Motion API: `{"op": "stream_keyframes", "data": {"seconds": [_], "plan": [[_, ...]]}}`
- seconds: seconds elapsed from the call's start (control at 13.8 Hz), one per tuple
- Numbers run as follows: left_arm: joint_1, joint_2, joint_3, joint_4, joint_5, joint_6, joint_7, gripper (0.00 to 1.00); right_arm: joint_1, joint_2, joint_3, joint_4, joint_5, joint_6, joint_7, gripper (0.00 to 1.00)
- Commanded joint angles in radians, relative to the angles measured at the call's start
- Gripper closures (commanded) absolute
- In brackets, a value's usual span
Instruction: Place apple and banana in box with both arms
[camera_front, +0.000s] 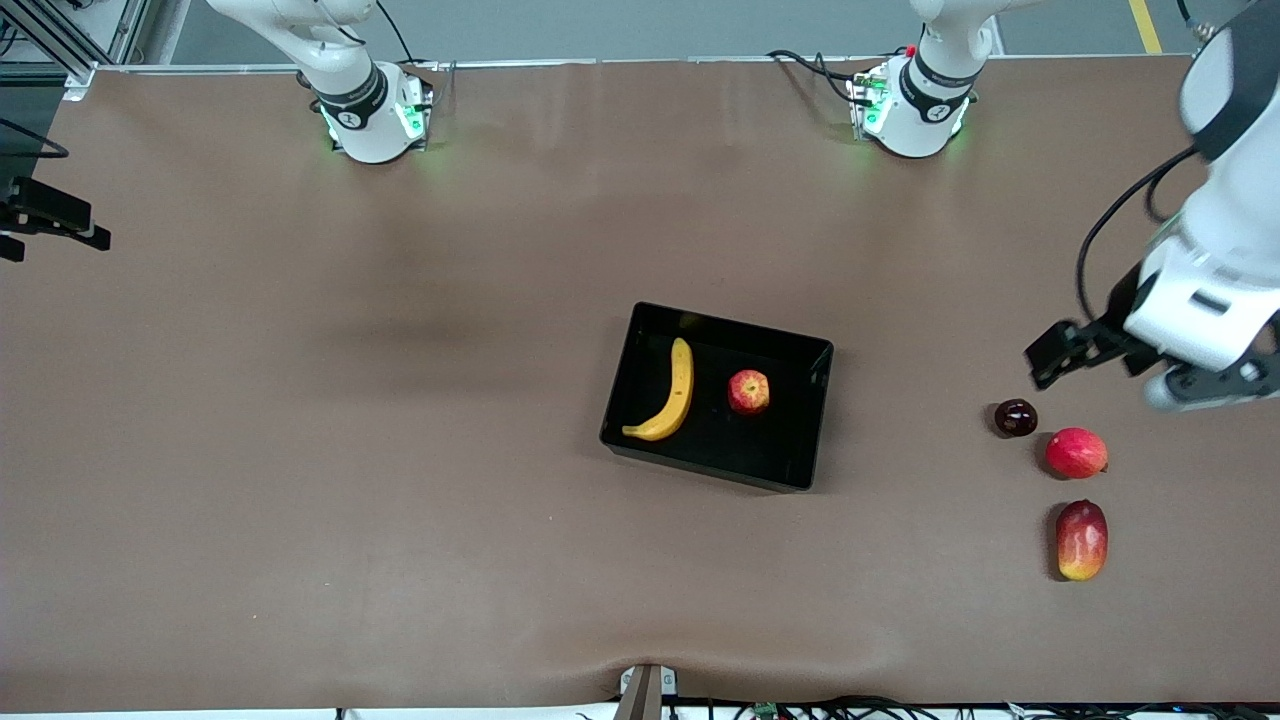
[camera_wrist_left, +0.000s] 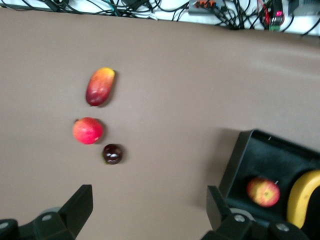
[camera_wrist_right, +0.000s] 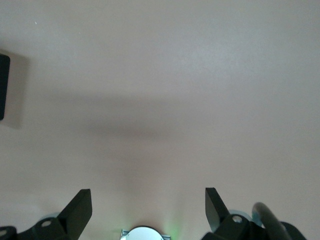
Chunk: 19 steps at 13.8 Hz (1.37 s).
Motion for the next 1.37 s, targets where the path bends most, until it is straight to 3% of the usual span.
{"op": "stream_keyframes", "data": {"seconds": [0.0, 0.22, 0.29, 0.72, 1.3], "plan": [[-0.114, -0.14, 0.175, -0.116, -0.083, -0.035, 0.123, 0.0, 0.0, -0.012, -0.001, -0.002, 0.018, 0.016, 0.009, 0.0], [-0.221, -0.217, 0.31, -0.191, -0.115, -0.069, 0.164, 0.0, -0.001, -0.012, -0.003, -0.003, 0.02, 0.016, 0.009, 0.0], [-0.23, -0.234, 0.326, -0.202, -0.132, -0.072, 0.165, 0.0, -0.004, -0.012, -0.003, -0.005, 0.021, 0.016, 0.009, 0.0], [-0.223, -0.308, 0.326, -0.295, -0.173, -0.078, 0.162, 0.0, -0.007, -0.009, -0.004, -0.005, 0.02, 0.015, 0.009, 0.0], [-0.226, -0.262, 0.328, -0.236, -0.16, -0.069, 0.153, 0.0, -0.007, -0.009, -0.004, -0.005, 0.02, 0.018, 0.007, 0.0]]}}
